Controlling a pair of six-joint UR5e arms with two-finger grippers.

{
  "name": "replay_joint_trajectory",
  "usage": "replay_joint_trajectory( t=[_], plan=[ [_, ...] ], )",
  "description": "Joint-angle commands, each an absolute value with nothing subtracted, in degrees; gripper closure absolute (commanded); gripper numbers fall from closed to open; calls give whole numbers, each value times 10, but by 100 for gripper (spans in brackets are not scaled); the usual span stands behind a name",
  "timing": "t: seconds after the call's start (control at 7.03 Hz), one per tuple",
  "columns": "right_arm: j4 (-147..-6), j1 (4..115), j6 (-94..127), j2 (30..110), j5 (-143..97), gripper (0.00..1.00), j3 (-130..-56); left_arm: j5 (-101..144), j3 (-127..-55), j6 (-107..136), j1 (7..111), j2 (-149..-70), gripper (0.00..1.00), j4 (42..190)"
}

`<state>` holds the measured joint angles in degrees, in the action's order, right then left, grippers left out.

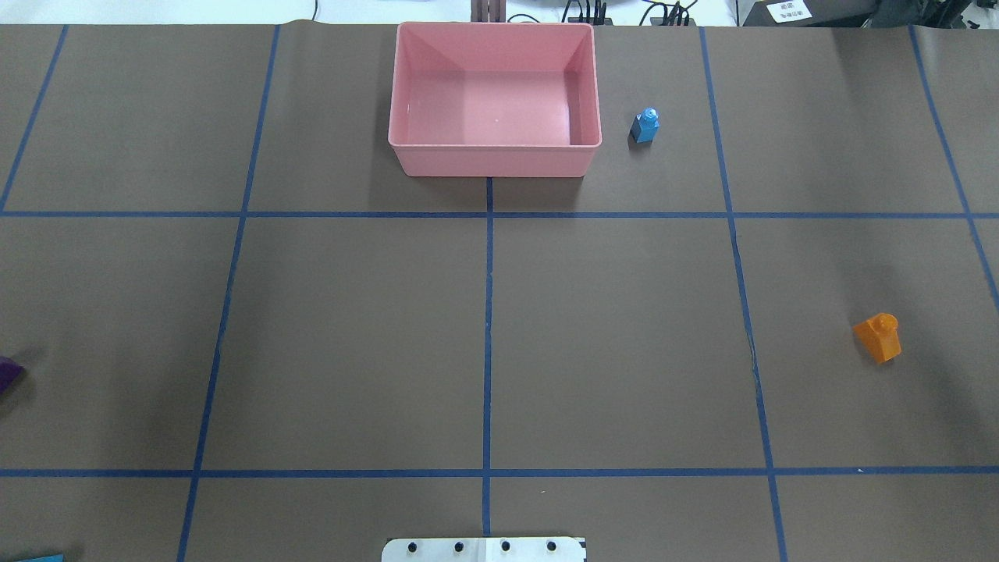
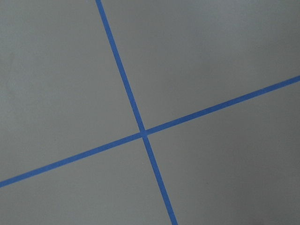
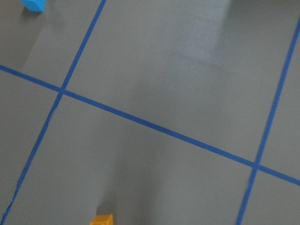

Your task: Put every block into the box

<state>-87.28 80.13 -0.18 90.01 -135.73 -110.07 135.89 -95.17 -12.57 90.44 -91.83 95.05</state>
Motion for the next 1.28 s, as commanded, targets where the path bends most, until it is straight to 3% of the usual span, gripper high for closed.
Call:
replay_joint_trajectory(
  t=[0.0,0.43,0.85,1.0,1.14],
  plan=[
    [-814,704,3,896,-1360,0,-1087,1360,-950,-126,904,-919,0,954],
    [-742,598,105,938,-1261,3,-1066,1361,-952,-126,904,-919,0,954],
    [-483,554,248,979,-1258,3,-964,1361,-952,-127,904,-918,0,954],
    [-474,535,263,979,-1257,4,-961,1361,-952,-127,904,-918,0,954],
    [-475,526,263,983,-1249,12,-961,1361,-952,-127,904,-918,0,954]
  ],
)
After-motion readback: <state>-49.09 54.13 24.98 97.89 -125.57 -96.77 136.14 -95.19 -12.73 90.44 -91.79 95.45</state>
